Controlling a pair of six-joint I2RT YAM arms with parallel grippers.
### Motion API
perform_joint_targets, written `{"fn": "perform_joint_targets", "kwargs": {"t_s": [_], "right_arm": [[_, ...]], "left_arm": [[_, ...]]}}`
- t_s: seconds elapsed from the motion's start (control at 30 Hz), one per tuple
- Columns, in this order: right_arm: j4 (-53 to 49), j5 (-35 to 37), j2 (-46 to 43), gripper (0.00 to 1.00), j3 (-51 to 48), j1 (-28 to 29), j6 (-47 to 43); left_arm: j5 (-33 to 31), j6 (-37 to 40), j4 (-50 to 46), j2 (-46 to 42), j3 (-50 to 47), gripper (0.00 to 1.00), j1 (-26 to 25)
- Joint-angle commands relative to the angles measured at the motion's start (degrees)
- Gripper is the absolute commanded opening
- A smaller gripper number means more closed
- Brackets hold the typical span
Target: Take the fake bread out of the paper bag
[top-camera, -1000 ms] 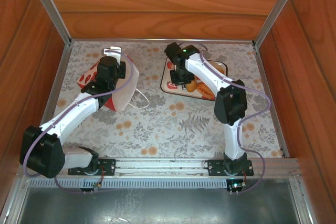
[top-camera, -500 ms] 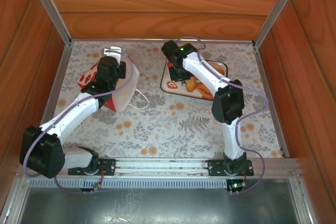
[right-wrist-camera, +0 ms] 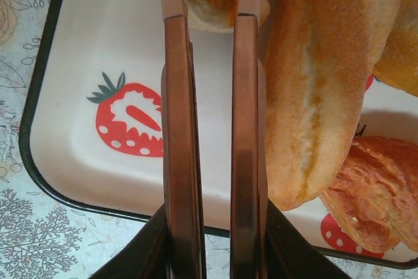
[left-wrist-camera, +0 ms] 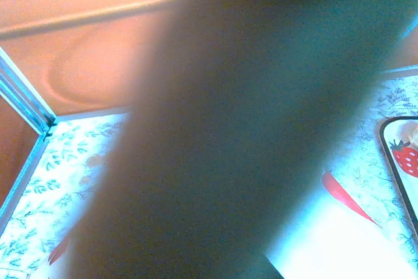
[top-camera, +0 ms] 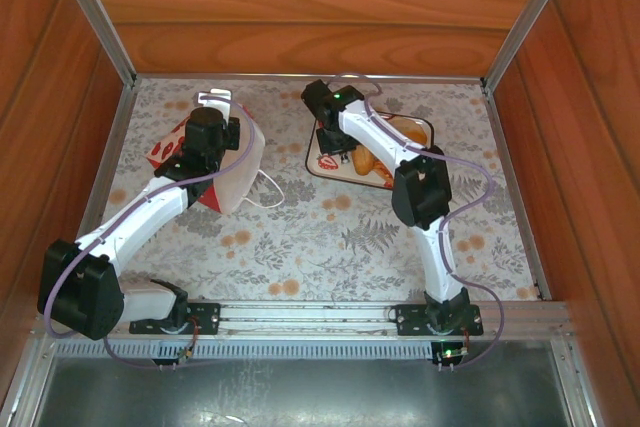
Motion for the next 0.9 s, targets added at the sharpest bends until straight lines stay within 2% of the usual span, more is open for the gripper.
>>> {"fn": "perform_joint_targets", "kwargs": {"t_s": [0.0, 0.17, 0.33, 0.63, 0.87], "right_arm": [[0.0, 0.3, 0.8, 0.3, 2.6, 0.3, -1.1], [-0.8, -3.5, 1.0, 0.4, 2.6, 0.6, -1.7], [-1.4, -5.4, -1.4, 0.45, 1.9, 0.8, -1.6], [-1.7, -4.5, -5.8, 0.47, 1.3, 1.0, -1.6], [-2.2, -5.8, -9.9, 0.42, -0.3, 1.5, -0.1]], "left_arm": [[0.2, -0.8, 1.0, -0.3, 0.7, 0.0, 0.5], [0.3, -1.0, 1.0, -0.1, 0.7, 0.0, 0.4], [0.7, -1.0, 0.9, -0.1, 0.9, 0.0, 0.5], [1.2, -1.2, 0.9, -0.6, 0.8, 0.0, 0.5], [0.9, -0.8, 1.0, -1.3, 1.0, 0.0, 0.4]]}}
